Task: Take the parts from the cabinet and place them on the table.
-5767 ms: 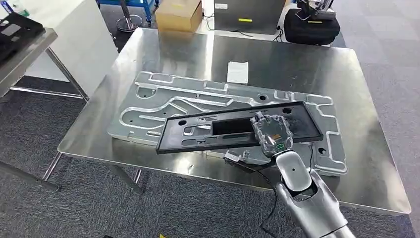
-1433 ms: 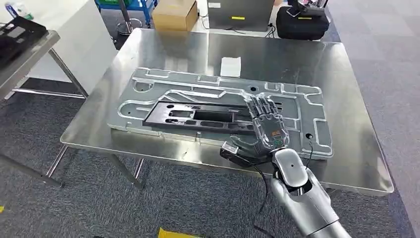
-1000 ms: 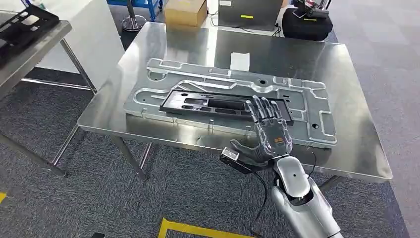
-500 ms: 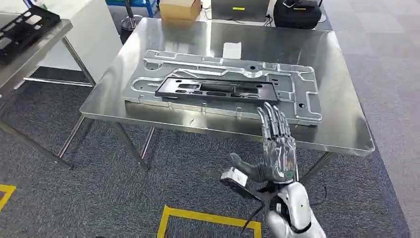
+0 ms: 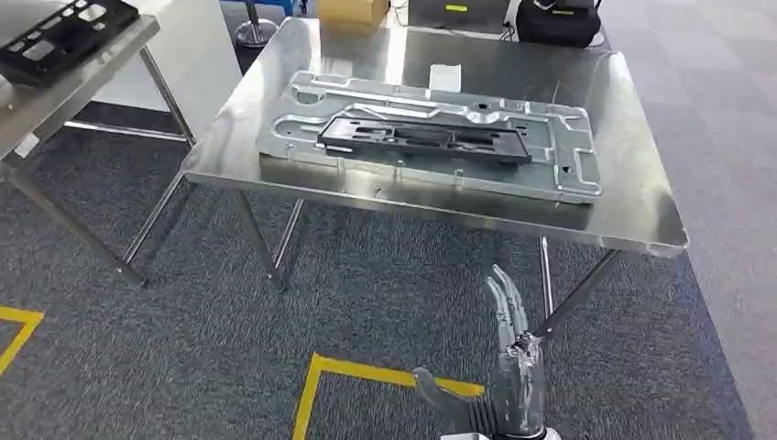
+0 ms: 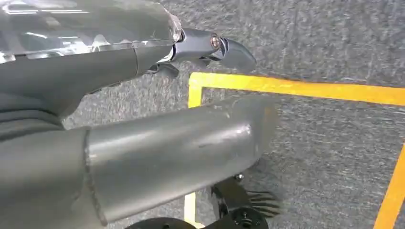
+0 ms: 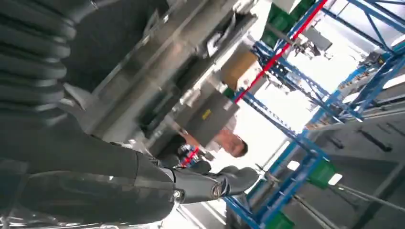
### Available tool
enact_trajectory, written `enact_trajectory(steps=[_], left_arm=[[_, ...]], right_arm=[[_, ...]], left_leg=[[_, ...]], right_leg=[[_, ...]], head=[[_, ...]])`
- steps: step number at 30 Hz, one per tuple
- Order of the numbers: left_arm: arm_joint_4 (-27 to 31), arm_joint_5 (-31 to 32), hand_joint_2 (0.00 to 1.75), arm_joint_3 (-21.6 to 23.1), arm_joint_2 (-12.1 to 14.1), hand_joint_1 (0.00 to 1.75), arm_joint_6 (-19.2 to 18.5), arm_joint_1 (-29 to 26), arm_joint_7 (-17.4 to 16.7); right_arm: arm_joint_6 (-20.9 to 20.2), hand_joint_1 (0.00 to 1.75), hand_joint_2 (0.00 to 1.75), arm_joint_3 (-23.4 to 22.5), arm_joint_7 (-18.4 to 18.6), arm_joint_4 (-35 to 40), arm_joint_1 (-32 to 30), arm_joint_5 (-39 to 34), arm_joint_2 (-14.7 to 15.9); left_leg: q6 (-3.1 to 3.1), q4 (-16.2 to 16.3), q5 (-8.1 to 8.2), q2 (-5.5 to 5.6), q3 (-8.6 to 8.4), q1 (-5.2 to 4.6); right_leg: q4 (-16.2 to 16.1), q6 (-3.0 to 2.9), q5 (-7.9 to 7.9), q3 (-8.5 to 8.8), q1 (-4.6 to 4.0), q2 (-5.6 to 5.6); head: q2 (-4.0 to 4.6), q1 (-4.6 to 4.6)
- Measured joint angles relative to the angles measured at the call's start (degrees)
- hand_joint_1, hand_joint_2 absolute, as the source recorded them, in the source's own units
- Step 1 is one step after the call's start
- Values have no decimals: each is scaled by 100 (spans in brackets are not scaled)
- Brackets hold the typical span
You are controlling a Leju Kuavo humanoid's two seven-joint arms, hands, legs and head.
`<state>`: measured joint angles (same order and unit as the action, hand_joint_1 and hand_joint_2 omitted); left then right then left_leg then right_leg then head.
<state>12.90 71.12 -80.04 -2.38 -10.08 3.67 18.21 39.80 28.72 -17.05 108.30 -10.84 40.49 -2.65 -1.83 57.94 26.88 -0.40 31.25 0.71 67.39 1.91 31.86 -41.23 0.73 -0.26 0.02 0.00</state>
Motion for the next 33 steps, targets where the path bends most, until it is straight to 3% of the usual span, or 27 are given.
enact_trajectory(steps=[1,2,4,5,6,8,9,11,12,13,14,16,17,18,19,20,21,22,23,24,27,28,29,30,31,32,33], left_arm=[[0,-33,0,-17,-9,0,4,-6,0],[0,-41,0,-28,-22,0,9,-12,0],[0,-52,0,-52,-33,0,9,-20,0],[0,-52,0,-57,-39,0,9,-21,0],[0,-65,0,-70,-48,0,9,-17,0],[0,-81,0,-102,-92,0,9,-9,6],[0,-96,0,-137,-90,0,20,-18,13],[0,-129,0,-173,-94,0,44,-36,17],[0,-140,0,-188,-92,0,50,-64,20],[0,-146,0,-199,-98,0,57,-85,22],[0,-146,0,-201,-107,0,55,-102,22],[0,-146,0,-218,-111,0,59,-95,22],[0,-148,0,-231,-111,0,59,-91,22],[0,-149,0,-240,-111,0,59,-90,22],[0,-151,0,-251,-111,0,61,-91,22],[0,-151,0,-256,-111,0,63,-88,20],[0,-153,0,-262,-111,0,66,-81,20],[0,-155,0,-275,-111,0,77,-67,20],[0,-155,0,-282,-111,0,79,-41,22],[4,-155,0,-288,-111,0,81,-25,28],[4,-155,0,-317,-133,0,81,-94,39],[4,-157,0,-332,-155,0,81,-86,39],[4,-157,0,-339,-155,0,81,-82,39],[4,-157,0,-345,-157,0,81,-82,42],[4,-155,0,-352,-164,0,79,-86,44],[4,-155,0,-372,-166,0,79,-89,44],[4,-155,0,-400,-166,0,77,-89,44]], right_arm=[[0,0,175,-33,-122,6,-180,-315,-13],[0,0,175,-67,-217,6,-315,-572,-24],[4,0,175,-120,-340,6,-501,-752,-24],[2,0,175,-138,-386,6,-559,-848,-28],[-29,0,175,-172,-446,6,-623,-996,-39],[-218,0,175,-294,-587,11,-775,-1527,-102],[-414,0,175,-427,-739,0,-867,-1873,-172],[-936,0,175,-884,-1185,-59,-1162,-2242,-376],[-1095,0,175,-1118,-1313,-103,-1267,-2290,-478],[-1167,0,175,-1277,-1359,-136,-1312,-2296,-540],[-1226,0,175,-1410,-1377,-162,-1356,-2294,-617],[-1359,0,175,-1617,-1379,-194,-1458,-2252,-771],[-1408,0,175,-1702,-1379,-210,-1486,-2226,-839],[-1438,0,175,-1777,-1372,-225,-1502,-2226,-885],[-1479,0,175,-1866,-1342,-243,-1516,-2259,-946],[-1611,0,175,-1945,-1352,-260,-1536,-2357,-998],[-1697,0,175,-2044,-1379,-271,-1556,-2421,-1067],[-1869,0,175,-2315,-1453,-356,-1555,-2681,-1206],[-1970,0,175,-2595,-1503,-506,-1542,-2880,-1303],[-2068,0,175,-2812,-1545,-608,-1542,-3020,-1366],[-2689,0,175,-3751,-1782,-1307,-1434,-3365,-1469],[-2843,0,175,-4046,-1848,-1616,-1336,-3365,-1488],[-3033,0,175,-4469,-1912,-2076,-1232,-3289,-1517],[-3117,0,0,-4749,-1949,-2378,-1137,-3196,-1532],[-3169,0,0,-5120,-1905,-2815,-1006,-3021,-1556],[-3176,0,0,-5418,-1833,-3189,-854,-2868,-1565],[-3215,0,0,-5666,-1814,-3497,-757,-2682,-1576]], left_leg=[[-1,3,-80,-1,94,-8],[4,16,-152,-6,183,-13],[22,37,-300,-26,403,-27],[34,41,-369,-29,497,-36],[50,41,-449,-28,583,-45],[98,68,-540,-12,625,-76],[138,75,-616,-20,634,-70],[210,-16,-790,-16,650,-46],[246,-23,-839,5,676,-59],[264,69,-605,14,736,-30],[277,339,-174,15,819,-17],[325,1182,559,15,956,-8],[343,1576,676,15,979,-8],[353,1803,566,15,939,-7],[356,1828,307,15,806,-7],[355,1650,50,15,568,-6],[345,1301,-61,16,237,-6],[317,727,102,26,-243,-6],[291,98,411,40,-643,-46],[233,-162,558,46,-714,-50],[62,-180,411,24,-581,-39],[13,-186,331,-21,-512,-23],[-49,-186,250,-25,-412,-23],[-64,-185,186,-29,-327,-26],[-73,-183,110,-29,-233,-32],[-73,-176,33,-32,-124,-36],[-65,-154,-38,-32,-38,-41]], right_leg=[[445,16,289,-53,0,1],[750,23,355,-63,0,1],[806,0,2,175,-2,1],[566,-32,-194,442,-5,2],[95,-87,-251,864,-20,4],[-1035,-187,54,1828,-96,-2],[-1289,-201,197,1890,-74,-7],[-1244,-250,87,1807,-113,-1],[-1300,-287,-23,1746,-65,-17],[-1288,-343,-99,1667,-57,-48],[-1283,-402,-180,1559,-58,-37],[-1266,-400,-334,1355,-78,-47],[-1235,-396,-413,1226,-82,-53],[-1192,-389,-481,1101,-84,-54],[-1138,-377,-546,960,-82,-55],[-1069,-360,-598,827,-78,-56],[-1005,-339,-637,712,-74,-54],[-940,-314,-685,624,-74,-54],[-886,-277,-719,571,-100,-52],[-863,-242,-753,556,-109,-79],[-921,-136,-957,491,-115,-81],[-864,-106,-820,436,-77,-27],[-673,-66,-422,354,-65,-10],[-370,-35,-65,285,-50,-2],[45,-6,259,201,-38,0],[471,20,449,130,-31,-1],[727,30,435,126,-23,-1]], head=[[-2,2],[-2,4],[-2,0],[-2,2],[-2,0],[0,6],[-2,2],[-2,4],[0,11],[-2,2],[0,-20],[-2,-37],[-2,-39],[-2,-44],[-2,-42],[-2,-44],[-2,-39],[-2,-48],[-2,-57],[-2,-50],[-2,-48],[-2,-57],[0,-24],[-2,-13],[-2,-4],[-2,-2],[-2,4]])
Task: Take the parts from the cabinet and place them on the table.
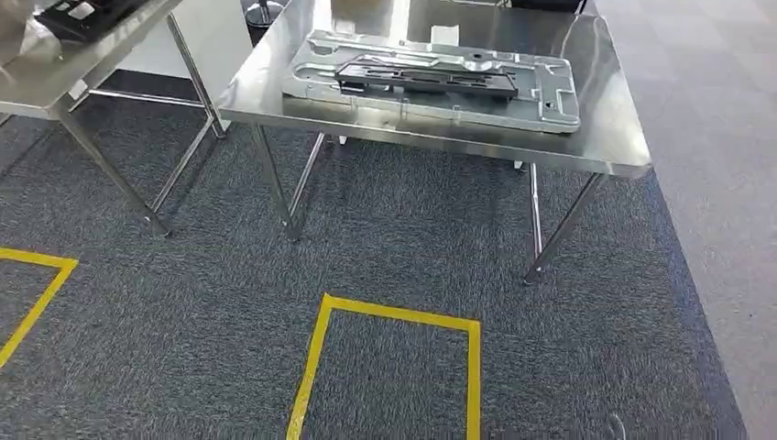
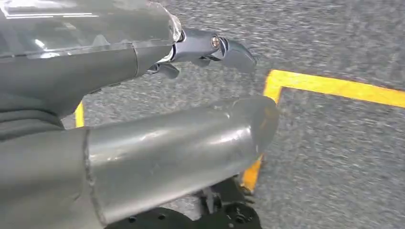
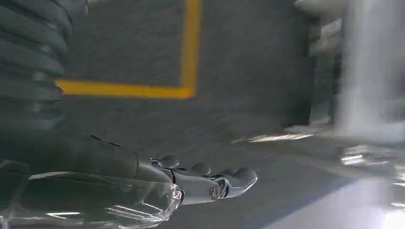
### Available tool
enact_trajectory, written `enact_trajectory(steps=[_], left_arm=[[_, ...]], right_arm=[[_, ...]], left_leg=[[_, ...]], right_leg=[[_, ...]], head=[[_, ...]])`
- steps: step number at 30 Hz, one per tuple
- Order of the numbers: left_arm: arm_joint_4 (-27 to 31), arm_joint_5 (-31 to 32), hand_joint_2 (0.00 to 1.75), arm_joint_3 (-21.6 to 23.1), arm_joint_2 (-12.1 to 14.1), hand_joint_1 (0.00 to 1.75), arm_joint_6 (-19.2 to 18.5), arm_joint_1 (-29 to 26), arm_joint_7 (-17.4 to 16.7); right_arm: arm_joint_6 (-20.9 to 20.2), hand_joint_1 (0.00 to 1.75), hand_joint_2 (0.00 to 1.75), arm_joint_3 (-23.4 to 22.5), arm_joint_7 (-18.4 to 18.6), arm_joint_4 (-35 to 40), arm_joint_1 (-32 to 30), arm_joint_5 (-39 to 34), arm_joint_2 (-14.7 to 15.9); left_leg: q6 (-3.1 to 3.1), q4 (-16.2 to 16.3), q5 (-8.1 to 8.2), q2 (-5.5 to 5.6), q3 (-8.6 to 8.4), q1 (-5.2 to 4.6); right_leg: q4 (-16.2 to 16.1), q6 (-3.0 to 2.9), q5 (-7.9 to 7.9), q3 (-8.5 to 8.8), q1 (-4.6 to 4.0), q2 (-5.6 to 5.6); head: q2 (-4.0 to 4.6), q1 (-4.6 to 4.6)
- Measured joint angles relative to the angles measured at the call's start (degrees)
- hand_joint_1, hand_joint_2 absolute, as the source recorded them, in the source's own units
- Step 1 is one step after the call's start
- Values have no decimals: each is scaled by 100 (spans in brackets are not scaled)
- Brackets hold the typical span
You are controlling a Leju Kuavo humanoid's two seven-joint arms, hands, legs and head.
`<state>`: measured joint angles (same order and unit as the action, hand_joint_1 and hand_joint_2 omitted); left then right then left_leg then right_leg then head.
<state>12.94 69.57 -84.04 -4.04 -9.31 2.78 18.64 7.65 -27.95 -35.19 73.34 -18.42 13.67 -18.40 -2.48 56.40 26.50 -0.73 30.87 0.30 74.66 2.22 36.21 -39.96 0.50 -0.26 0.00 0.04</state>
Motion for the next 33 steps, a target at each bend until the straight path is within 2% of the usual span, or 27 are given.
enact_trajectory(steps=[1,3,4,5,6,7,9,10,11,12,13,14,15,16,17,18,19,20,21,23,25,26,27,29,30,31,33], left_arm=[[0,0,0,-18,0,0,-4,-1,0],[0,2,0,-35,-4,0,-11,-5,-2],[0,2,0,-40,-7,0,-15,2,-2],[0,2,0,-44,-11,0,-15,24,-7],[0,0,0,-48,-15,0,-15,20,-9],[0,18,0,-59,-15,0,-4,19,-9],[2,166,0,-57,-15,0,94,22,-11],[2,208,0,-55,-13,0,127,9,-11],[4,232,0,-53,-15,0,136,-8,-11],[4,240,0,-53,-17,0,144,-22,-11],[4,240,0,-51,-15,0,146,-23,-11],[4,240,0,-49,-13,0,168,-18,-11],[4,240,0,-48,-13,0,184,-19,-11],[7,243,0,-48,-13,0,223,-33,-11],[7,245,0,-48,-13,0,245,-32,-11],[13,249,0,-48,-13,0,265,-29,-11],[17,260,0,-48,-13,0,300,-23,-7],[22,269,0,-44,-7,0,319,-5,4],[33,269,0,-40,0,0,326,28,17],[37,218,0,-40,18,0,321,66,55],[39,184,0,-40,42,0,291,2,74],[42,181,0,-40,44,0,288,-4,81],[46,184,0,-40,52,0,284,-4,87],[52,199,0,-40,57,0,284,11,90],[55,212,0,-40,57,0,284,8,85],[55,238,0,-40,59,0,286,-5,59],[55,292,0,-35,57,0,289,-16,-13]], right_arm=[[-37,0,0,-302,2,-359,113,295,-7],[-13,0,0,-1081,119,-1388,516,818,-4],[38,0,0,-1445,250,-1806,713,970,-4],[109,0,0,-1802,395,-2202,869,1069,9],[189,0,0,-2050,525,-2507,996,1136,15],[287,0,0,-2310,702,-2876,1124,1188,26],[466,0,0,-2769,1109,-3580,1334,1243,101],[514,0,0,-2931,1235,-3840,1386,1238,125],[549,0,0,-3103,1316,-4058,1465,1236,158],[577,0,0,-3247,1362,-4244,1515,1232,179],[582,0,0,-3343,1386,-4390,1553,1232,206],[623,0,0,-3447,1444,-4557,1591,1232,232],[666,0,0,-3511,1523,-4664,1625,1238,256],[749,0,0,-3574,1652,-4789,1669,1266,280],[817,0,0,-3629,1757,-4903,1701,1301,299],[877,0,0,-3671,1843,-4993,1717,1346,310],[949,0,0,-3704,1954,-5074,1733,1400,317],[995,0,0,-3712,2018,-5131,1753,1444,321],[1023,0,0,-3721,2070,-5196,1750,1483,324],[979,0,0,-3778,2122,-5290,1800,1551,361],[884,0,0,-3798,2122,-5357,1837,1605,416],[837,0,0,-3797,2122,-5382,1844,1645,444],[798,0,0,-3797,2122,-5404,1842,1684,459],[702,0,0,-3798,2190,-5465,1832,1844,505],[647,0,0,-3798,2247,-5502,1832,1935,525],[590,0,0,-3795,2300,-5533,1834,2055,544],[399,0,0,-3748,2491,-5583,1830,2354,573]], left_leg=[[12,21,-61,-2,101,-1],[43,62,-181,-23,292,-2],[64,83,-238,-21,371,-2],[94,125,-284,-15,408,-14],[128,158,-312,-8,453,-35],[170,167,-381,-13,477,-36],[240,134,-494,-20,501,-28],[271,168,-469,-1,532,-9],[300,311,-182,19,592,8],[316,620,229,21,679,11],[337,1015,567,21,780,17],[355,1473,801,21,863,17],[363,1806,824,21,900,17],[362,1969,648,21,859,17],[355,1904,375,20,721,17],[335,1612,153,12,469,16],[305,1114,85,-52,93,10],[260,582,202,-252,-310,-15],[237,131,357,-368,-590,-55],[165,-69,485,-287,-584,-73],[85,-131,383,-192,-553,-31],[62,-136,338,-166,-524,-23],[23,-134,306,-119,-477,-18],[-1,-128,237,-16,-387,-24],[3,-118,212,37,-344,-26],[17,-101,191,108,-307,-25],[32,-65,177,216,-285,-21]], right_leg=[[64,3,-184,79,6,2],[-380,-18,-652,538,15,1],[-890,-42,-704,934,20,1],[-1458,-76,-556,1388,15,5],[-1910,-115,-431,1639,-23,12],[-1995,-162,-363,1644,-29,16],[-1958,-261,-441,1568,-41,25],[-1983,-327,-524,1508,-2,-3],[-1978,-382,-589,1434,-15,-27],[-1969,-430,-650,1355,-20,-39],[-1968,-441,-685,1266,-32,-30],[-1955,-446,-759,1165,-46,-31],[-1938,-445,-815,1071,-56,-37],[-1917,-451,-869,976,-65,-87],[-1888,-449,-917,890,-73,-110],[-1853,-439,-948,820,-79,-148],[-1818,-424,-971,766,-88,-188],[-1780,-410,-984,757,-91,-230],[-1732,-387,-986,728,-118,-282],[-1705,-317,-1043,693,-122,-424],[-1694,-245,-1063,679,-129,-463],[-1585,-184,-944,638,-94,-273],[-1316,-159,-697,532,-78,-119],[-442,-116,-182,187,-43,-23],[-100,-104,-55,57,-32,-12],[1,-98,-83,45,-19,-7],[-556,-106,-453,402,-1,15]], head=[[0,2],[0,0],[0,0],[0,-2],[2,11],[0,-7],[0,-2],[2,7],[0,4],[0,-29],[0,-37],[0,-41],[2,-35],[0,-42],[0,-48],[0,-48],[0,-48],[0,-48],[2,-50],[0,-50],[0,-57],[0,-37],[0,-20],[2,-20],[0,-18],[0,-22],[0,-22]])
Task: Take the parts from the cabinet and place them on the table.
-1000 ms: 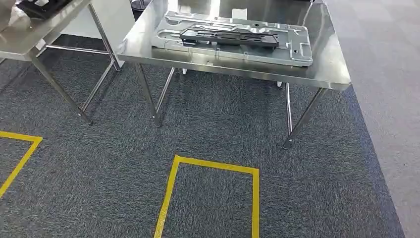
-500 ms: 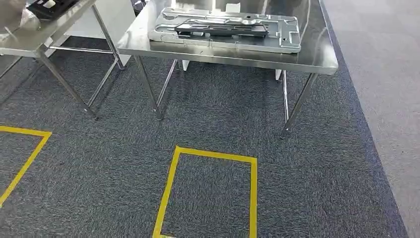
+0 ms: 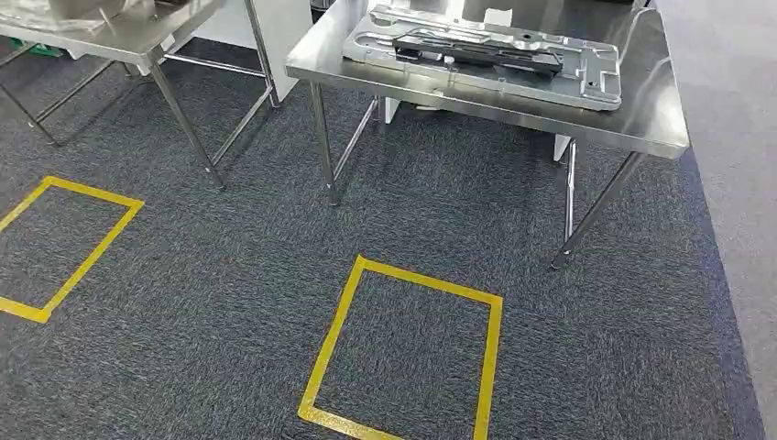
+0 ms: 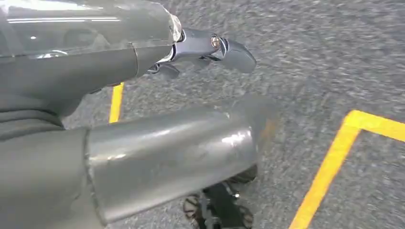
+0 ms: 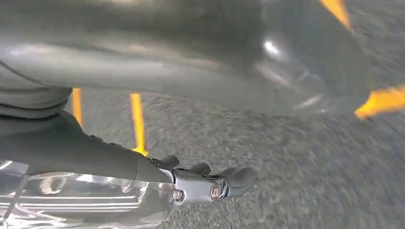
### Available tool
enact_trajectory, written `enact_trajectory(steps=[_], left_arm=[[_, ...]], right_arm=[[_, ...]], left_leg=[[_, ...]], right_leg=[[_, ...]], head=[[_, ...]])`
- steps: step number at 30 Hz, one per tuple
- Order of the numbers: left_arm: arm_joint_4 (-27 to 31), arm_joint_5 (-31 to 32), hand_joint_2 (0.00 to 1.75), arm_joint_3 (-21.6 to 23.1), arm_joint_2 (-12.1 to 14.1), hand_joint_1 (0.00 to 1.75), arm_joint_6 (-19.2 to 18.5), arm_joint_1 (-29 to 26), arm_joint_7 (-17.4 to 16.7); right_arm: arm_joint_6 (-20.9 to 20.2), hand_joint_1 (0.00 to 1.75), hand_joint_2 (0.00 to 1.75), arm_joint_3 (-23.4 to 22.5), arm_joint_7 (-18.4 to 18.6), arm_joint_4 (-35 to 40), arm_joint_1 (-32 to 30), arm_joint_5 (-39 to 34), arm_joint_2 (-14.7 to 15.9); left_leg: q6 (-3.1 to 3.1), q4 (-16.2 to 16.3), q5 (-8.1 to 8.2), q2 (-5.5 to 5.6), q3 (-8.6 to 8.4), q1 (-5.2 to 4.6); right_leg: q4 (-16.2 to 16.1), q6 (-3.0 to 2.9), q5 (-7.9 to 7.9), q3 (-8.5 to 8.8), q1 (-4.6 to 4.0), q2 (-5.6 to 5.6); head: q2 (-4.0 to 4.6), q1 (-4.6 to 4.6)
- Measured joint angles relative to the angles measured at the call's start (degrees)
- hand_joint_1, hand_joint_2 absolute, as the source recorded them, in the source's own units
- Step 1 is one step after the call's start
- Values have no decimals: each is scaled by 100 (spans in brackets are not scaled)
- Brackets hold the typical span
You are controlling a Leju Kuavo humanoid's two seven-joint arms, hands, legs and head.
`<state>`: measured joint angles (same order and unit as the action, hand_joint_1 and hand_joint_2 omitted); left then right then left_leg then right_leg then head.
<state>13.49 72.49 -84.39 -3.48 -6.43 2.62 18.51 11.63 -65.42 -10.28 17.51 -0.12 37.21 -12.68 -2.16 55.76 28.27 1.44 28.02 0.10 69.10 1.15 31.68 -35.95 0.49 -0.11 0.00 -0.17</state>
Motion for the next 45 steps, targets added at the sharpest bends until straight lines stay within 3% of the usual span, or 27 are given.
enact_trajectory(steps=[2,3,7,8,10,12,13,15,16,17,18,22,23,25,27,28,29,31,32,33,34,37,38,40,41,43,45], left_arm=[[0,38,0,15,-4,0,2,8,-59],[0,57,0,17,-18,0,2,22,-96],[0,156,0,31,-24,0,0,22,-228],[0,195,0,33,-22,0,0,16,-265],[0,226,0,55,-24,0,4,30,-304],[0,241,0,68,-31,0,7,33,-330],[0,245,0,74,-35,0,4,23,-337],[0,248,0,94,-39,0,4,-15,-341],[0,248,0,114,-39,0,7,-19,-341],[0,250,0,122,-39,0,7,-12,-341],[0,250,0,133,-39,0,4,7,-341],[0,252,0,146,-48,0,7,-29,-341],[0,252,0,146,-57,0,7,-31,-341],[0,250,0,155,-61,0,7,-15,-341],[0,252,0,157,-63,0,7,-4,-341],[0,256,0,160,-63,0,7,-8,-339],[0,261,0,160,-63,0,7,-16,-339],[0,302,0,162,-63,0,7,-21,-330],[0,324,0,166,-65,0,4,-16,-324],[0,335,0,173,-83,0,2,-11,-319],[0,341,0,179,-98,0,2,15,-319],[0,366,0,197,-105,0,2,-15,-317],[0,383,0,197,-98,0,0,-23,-317],[0,412,0,201,-114,0,-9,-21,-313],[0,425,0,201,-111,0,-9,3,-313],[0,429,0,201,-111,0,-11,9,-313],[0,431,0,201,-114,0,-13,-26,-315]], right_arm=[[-163,0,0,119,141,-70,-20,240,35],[-286,0,0,162,236,-98,-30,352,55],[-735,0,0,446,578,-219,-24,729,88],[-849,0,0,512,667,-256,-24,790,85],[-921,0,0,569,766,-273,-51,856,88],[-951,0,0,599,814,-304,-63,880,88],[-954,0,0,619,831,-308,-63,886,88],[-971,0,0,643,849,-311,-56,908,88],[-982,0,0,649,862,-311,-52,917,88],[-993,0,0,656,866,-311,-51,923,88],[-997,0,0,662,866,-311,-53,923,88],[-997,0,0,673,871,-313,-14,923,90],[-997,0,0,673,871,-313,-14,925,96],[-999,0,0,674,879,-319,-27,926,103],[-1004,0,0,673,882,-319,-39,930,114],[-1017,0,0,673,886,-321,-42,941,114],[-1024,0,0,673,897,-324,-43,948,114],[-1059,0,0,673,917,-328,-51,974,114],[-1078,0,0,673,956,-328,-54,1011,118],[-1100,0,0,673,971,-328,-74,1042,129],[-1115,0,0,671,984,-332,-76,1059,142],[-1168,0,0,669,1024,-335,-41,1144,144],[-1192,0,0,667,1032,-337,-32,1160,140],[-1233,0,0,660,1069,-337,-54,1192,151],[-1255,0,0,652,1083,-339,-70,1227,153],[-1268,0,0,630,1087,-350,-78,1269,155],[-1279,0,0,612,1087,-350,-68,1335,157]], left_leg=[[26,51,1,109,18,5],[66,101,12,139,90,-38],[220,108,-34,330,178,1],[230,201,32,231,186,19],[277,855,457,-5,513,13],[321,1787,841,-66,962,32],[332,1969,844,-80,1052,44],[342,1532,480,-127,843,67],[336,958,188,-202,555,70],[319,410,-32,-391,269,69],[284,204,49,-564,202,20],[133,184,-25,-309,268,5],[71,134,-80,-269,220,52],[11,132,-117,-186,269,49],[-13,137,-137,-73,320,37],[-10,144,-145,-2,336,34],[-4,148,-149,73,337,34],[1,170,-151,224,330,34],[13,186,-150,298,329,34],[34,196,-151,351,350,44],[82,246,-141,416,388,8],[212,186,-204,588,442,57],[238,218,-190,603,451,38],[276,644,115,94,646,42],[304,1110,361,-9,865,58],[349,1844,636,-76,1197,79],[375,1696,433,-119,1096,106]], right_leg=[[-1013,-58,-400,559,13,245],[-1162,-84,-315,617,18,418],[-1231,-173,-336,593,16,233],[-1278,-211,-365,622,36,146],[-1291,-266,-365,609,22,16],[-1276,-279,-356,590,9,-132],[-1263,-280,-353,584,7,-185],[-1243,-271,-334,588,8,-298],[-1222,-258,-316,596,11,-359],[-1198,-234,-295,607,10,-413],[-1179,-200,-272,607,-28,-461],[-1180,-73,-266,642,-39,-634],[-1143,-31,-220,637,-14,-580],[-626,12,188,408,10,-139],[284,34,626,-21,23,-29],[559,33,675,-156,22,-18],[531,27,560,-142,23,-13],[-169,-7,73,201,23,32],[-670,-38,-183,437,23,142],[-1047,-83,-250,593,23,444],[-1176,-92,-212,618,40,511],[-1162,-149,-226,623,-5,342],[-1259,-208,-280,657,91,253],[-1297,-271,-291,694,50,93],[-1287,-285,-281,690,30,-9],[-1270,-294,-258,679,16,-180],[-1243,-278,-229,683,19,-323]], head=[[0,4],[2,-2],[0,-9],[0,-6],[0,-70],[2,-66],[0,-70],[0,-66],[0,-68],[0,-70],[0,-77],[0,-48],[2,-50],[0,-2],[0,4],[0,9],[0,4],[0,4],[0,9],[2,11],[0,-4],[2,9],[0,4],[0,-72],[0,-83],[0,-81],[0,-83]])
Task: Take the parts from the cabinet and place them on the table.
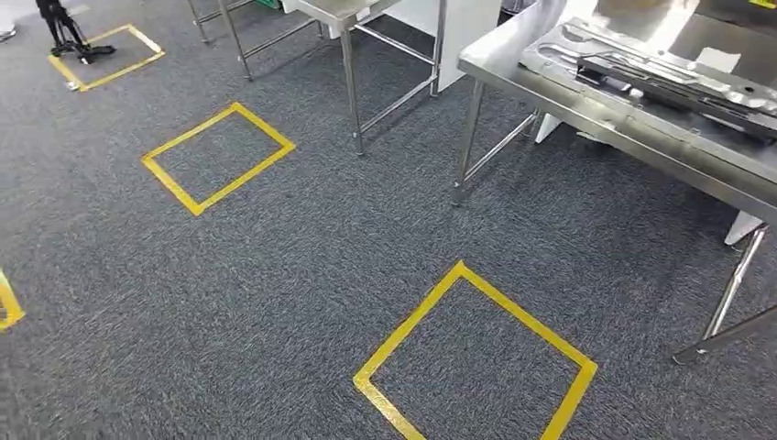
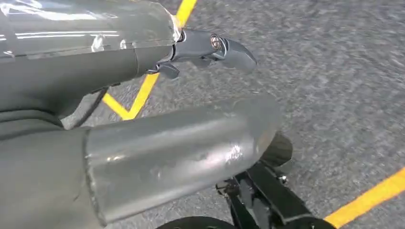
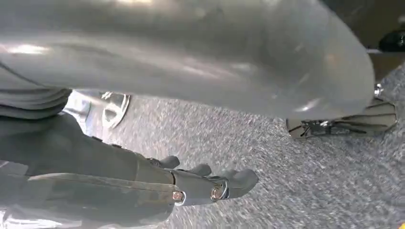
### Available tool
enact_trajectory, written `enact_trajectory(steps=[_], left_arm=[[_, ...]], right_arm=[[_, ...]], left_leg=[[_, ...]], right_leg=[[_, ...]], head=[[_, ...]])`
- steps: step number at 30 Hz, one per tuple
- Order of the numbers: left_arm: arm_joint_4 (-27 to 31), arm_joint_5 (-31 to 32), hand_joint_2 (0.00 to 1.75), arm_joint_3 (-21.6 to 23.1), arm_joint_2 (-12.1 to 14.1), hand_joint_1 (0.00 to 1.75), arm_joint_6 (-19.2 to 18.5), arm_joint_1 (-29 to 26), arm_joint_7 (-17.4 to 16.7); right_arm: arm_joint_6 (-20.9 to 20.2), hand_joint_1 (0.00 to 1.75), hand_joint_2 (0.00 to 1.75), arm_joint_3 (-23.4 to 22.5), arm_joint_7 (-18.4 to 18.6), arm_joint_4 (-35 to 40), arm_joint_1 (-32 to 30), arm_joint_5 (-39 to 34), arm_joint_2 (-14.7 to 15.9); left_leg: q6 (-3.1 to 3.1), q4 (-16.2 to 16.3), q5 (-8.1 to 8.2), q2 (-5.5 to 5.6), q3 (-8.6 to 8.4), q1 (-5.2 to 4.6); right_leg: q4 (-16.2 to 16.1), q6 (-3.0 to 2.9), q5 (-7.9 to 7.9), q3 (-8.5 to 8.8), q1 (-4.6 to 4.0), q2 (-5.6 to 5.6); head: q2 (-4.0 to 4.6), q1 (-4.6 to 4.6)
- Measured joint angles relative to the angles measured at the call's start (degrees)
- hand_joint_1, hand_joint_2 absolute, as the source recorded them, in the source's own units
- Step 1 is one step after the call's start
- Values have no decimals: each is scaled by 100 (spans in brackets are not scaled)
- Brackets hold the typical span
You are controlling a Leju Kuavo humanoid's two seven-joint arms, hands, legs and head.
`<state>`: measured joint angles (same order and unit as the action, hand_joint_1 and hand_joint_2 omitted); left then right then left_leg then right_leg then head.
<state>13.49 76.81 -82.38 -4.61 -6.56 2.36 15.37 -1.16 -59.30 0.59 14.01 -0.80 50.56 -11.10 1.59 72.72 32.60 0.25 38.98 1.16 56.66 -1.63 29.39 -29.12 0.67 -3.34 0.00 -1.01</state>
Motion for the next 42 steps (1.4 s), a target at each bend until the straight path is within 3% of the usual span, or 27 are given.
enact_trajectory(steps=[2,3,4,8,10,11,13,15,17,18,19,21,23,24,26,28,29,30,32,33,34,35,38,39,40,41,42], left_arm=[[0,9,0,0,2,0,0,-2,0],[0,13,0,0,0,0,0,11,2],[0,15,0,2,0,0,-2,24,2],[0,28,0,2,0,0,-6,-10,4],[0,68,0,2,-13,0,-9,-1,-4],[0,79,0,2,-13,0,-9,22,-7],[0,85,0,2,-13,0,-9,35,-7],[0,103,0,2,-13,0,-9,19,-7],[0,101,0,2,-17,0,-9,16,-7],[0,101,0,2,-22,0,-9,20,-7],[0,101,0,2,-42,0,-11,26,-5],[0,101,0,2,-41,0,-9,34,-4],[0,101,0,2,-44,0,-9,4,-4],[-2,107,0,2,-44,0,-13,0,-4],[0,107,0,2,-52,0,-11,21,-4],[0,107,0,2,-52,0,-9,48,-4],[0,107,0,2,-52,0,-9,46,-4],[0,109,0,2,-52,0,-9,24,-4],[0,107,0,2,-50,0,-7,7,-7],[0,109,0,2,-46,0,-2,13,-6],[0,107,0,2,-46,0,-2,34,-4],[0,109,0,2,-46,0,0,50,-4],[0,111,0,2,-46,0,0,1,-7],[0,111,0,2,-48,0,0,-8,-7],[0,111,0,2,-48,0,0,-4,-7],[0,114,0,2,-48,0,0,16,-7],[0,114,0,2,-48,0,0,33,-7]], right_arm=[[-17,0,0,-20,2,0,8,39,0],[-22,0,0,-39,2,0,12,52,0],[-24,0,0,-61,11,0,12,65,2],[-35,0,0,-109,50,0,84,151,4],[-35,0,0,-146,57,0,66,190,13],[-37,0,0,-160,59,-2,58,210,13],[-37,0,0,-197,66,-2,53,229,13],[-39,0,0,-230,70,-7,53,258,13],[-42,0,0,-240,70,-7,53,306,15],[-42,0,0,-247,70,-7,47,319,18],[-41,0,0,-260,68,-7,42,330,33],[-46,0,0,-282,66,-7,64,330,35],[-48,0,0,-284,68,-7,83,339,37],[-48,0,0,-286,68,-4,87,352,33],[-52,0,0,-291,68,-4,53,365,42],[-59,0,0,-306,68,-7,38,374,42],[-66,0,0,-317,68,-7,41,387,42],[-68,0,0,-326,68,-7,46,395,42],[-70,0,0,-328,68,-7,60,406,42],[-74,0,0,-328,68,-7,60,409,42],[-79,0,0,-330,68,-7,58,411,42],[-79,0,0,-337,68,-7,61,415,42],[-83,0,0,-358,85,-7,113,424,42],[-85,0,0,-361,85,-7,123,424,42],[-85,0,0,-369,94,-7,113,424,44],[-85,0,0,-376,94,-7,100,424,44],[-87,0,0,-378,96,-7,90,424,44]], left_leg=[[-4,-982,-467,-149,-547,10],[-24,-1406,-500,-409,-756,-2],[-84,-1421,-472,-491,-759,-41],[-213,-1465,-511,-231,-721,-43],[-293,-1513,-581,-132,-748,-14],[-320,-1512,-594,-70,-721,-15],[-332,-1509,-604,68,-691,-26],[-328,-1497,-605,225,-693,-28],[-311,-1459,-597,392,-699,-26],[-294,-1441,-592,464,-693,-25],[-250,-1415,-588,517,-666,-53],[-164,-1411,-612,629,-608,-31],[-65,-1456,-649,772,-579,-24],[-63,-1390,-610,677,-580,-4],[-34,-799,-207,207,-293,-32],[13,69,177,65,99,-21],[26,285,210,41,189,-13],[32,222,113,17,138,-4],[29,-602,-330,-72,-319,4],[9,-1130,-533,-266,-623,0],[-16,-1421,-484,-517,-755,-38],[-87,-1436,-518,-424,-750,-62],[-180,-1435,-522,-253,-692,-95],[-248,-1502,-574,-192,-750,-35],[-268,-1522,-588,-150,-751,-44],[-311,-1520,-607,-98,-728,-45],[-329,-1519,-616,-41,-709,-51]], right_leg=[[50,42,48,17,6,-137],[75,72,76,41,-8,-198],[84,116,105,46,-49,-263],[54,240,123,120,-37,-432],[390,304,413,-22,11,123],[814,309,662,-233,14,250],[1620,321,978,-645,13,308],[1661,316,775,-708,14,314],[803,283,199,-333,25,405],[353,252,-11,-135,31,573],[205,213,79,-84,34,858],[167,190,64,-98,15,749],[113,105,27,-65,31,623],[59,59,-12,-37,57,513],[29,-1,-15,-29,40,367],[33,-16,-2,-34,12,186],[36,-20,3,-31,6,106],[36,-17,12,-23,5,32],[45,13,43,11,8,-106],[56,38,65,38,6,-171],[65,73,89,50,-29,-235],[85,111,118,62,-48,-275],[58,193,120,107,-45,-431],[89,248,170,114,-13,-356],[228,276,287,65,3,-48],[594,275,541,-119,8,152],[1001,277,753,-318,10,235]], head=[[0,-4],[0,-4],[0,2],[0,18],[0,66],[0,79],[0,79],[0,81],[0,83],[0,83],[2,83],[0,88],[0,87],[0,79],[0,22],[0,24],[0,24],[0,22],[0,20],[0,20],[0,18],[0,26],[0,46],[0,41],[0,79],[0,96],[0,99]])
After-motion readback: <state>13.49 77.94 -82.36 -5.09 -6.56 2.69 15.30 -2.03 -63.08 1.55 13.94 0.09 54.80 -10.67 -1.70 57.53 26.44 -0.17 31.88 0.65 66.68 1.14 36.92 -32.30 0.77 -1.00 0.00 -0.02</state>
